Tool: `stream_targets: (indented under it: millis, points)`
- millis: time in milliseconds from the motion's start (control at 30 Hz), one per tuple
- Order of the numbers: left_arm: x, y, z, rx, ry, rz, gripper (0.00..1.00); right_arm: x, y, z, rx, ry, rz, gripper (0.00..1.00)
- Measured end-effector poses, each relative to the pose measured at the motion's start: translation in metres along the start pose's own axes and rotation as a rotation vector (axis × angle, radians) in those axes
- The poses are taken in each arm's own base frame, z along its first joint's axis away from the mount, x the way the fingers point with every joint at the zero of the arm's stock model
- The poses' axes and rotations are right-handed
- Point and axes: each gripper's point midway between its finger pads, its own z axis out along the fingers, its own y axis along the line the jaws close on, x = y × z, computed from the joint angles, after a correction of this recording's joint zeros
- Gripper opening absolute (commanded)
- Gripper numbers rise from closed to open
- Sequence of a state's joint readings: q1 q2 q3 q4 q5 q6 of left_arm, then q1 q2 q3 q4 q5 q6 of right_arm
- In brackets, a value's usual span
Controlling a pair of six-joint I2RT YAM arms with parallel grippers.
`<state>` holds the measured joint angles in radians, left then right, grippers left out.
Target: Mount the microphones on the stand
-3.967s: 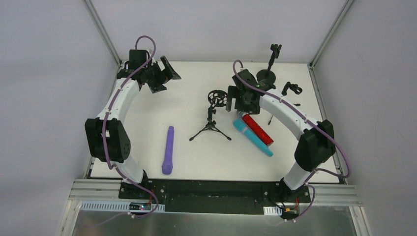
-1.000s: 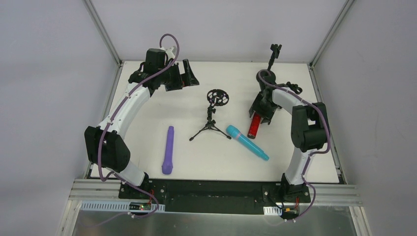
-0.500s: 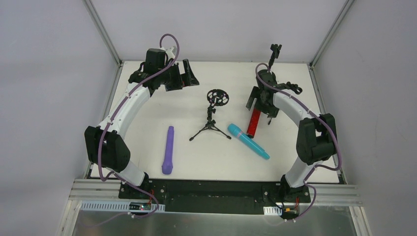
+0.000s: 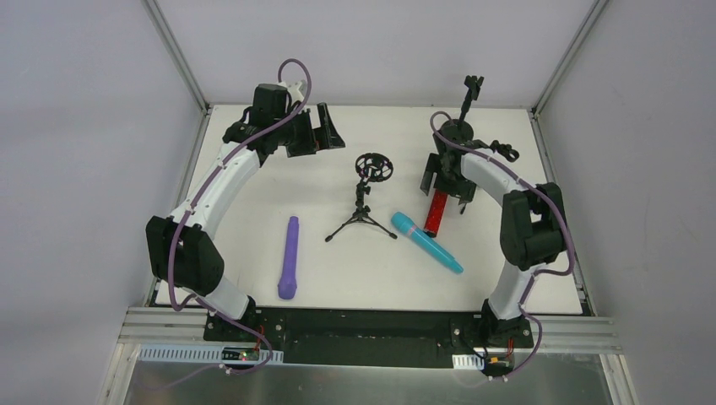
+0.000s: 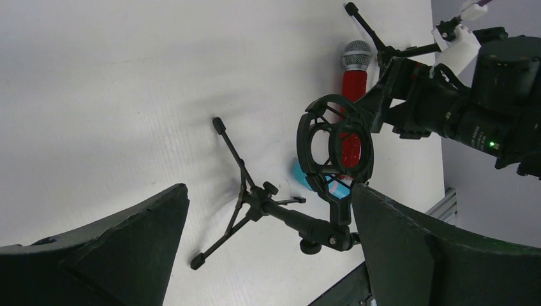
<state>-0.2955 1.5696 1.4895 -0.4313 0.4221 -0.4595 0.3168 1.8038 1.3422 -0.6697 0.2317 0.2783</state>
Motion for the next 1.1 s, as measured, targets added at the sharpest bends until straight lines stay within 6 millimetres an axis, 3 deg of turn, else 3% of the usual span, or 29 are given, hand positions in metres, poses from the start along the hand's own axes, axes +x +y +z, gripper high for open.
stream_targets:
  millis: [267, 733, 900, 1033, 1100]
  points:
    - [0.001, -0.002, 0.0, 0.014, 0.007, 0.001, 0.99, 0.007, 0.001, 0.022, 0.04, 0.064, -0.02, 0.87]
    - [0.009, 0.002, 0.011, 0.006, 0.041, -0.007, 0.99, -0.008, 0.0, 0.041, 0.078, 0.051, -0.005, 0.74]
    - [0.011, 0.0, 0.012, 0.013, 0.046, -0.004, 0.99, -0.013, 0.001, 0.046, 0.079, 0.049, 0.002, 0.64]
    - [0.011, -0.001, 0.012, 0.016, 0.048, -0.004, 0.99, -0.014, 0.004, 0.051, 0.072, 0.054, 0.002, 0.5]
    - [0.011, -0.001, 0.012, 0.018, 0.049, -0.004, 0.99, -0.013, 0.005, 0.052, 0.066, 0.057, 0.003, 0.38]
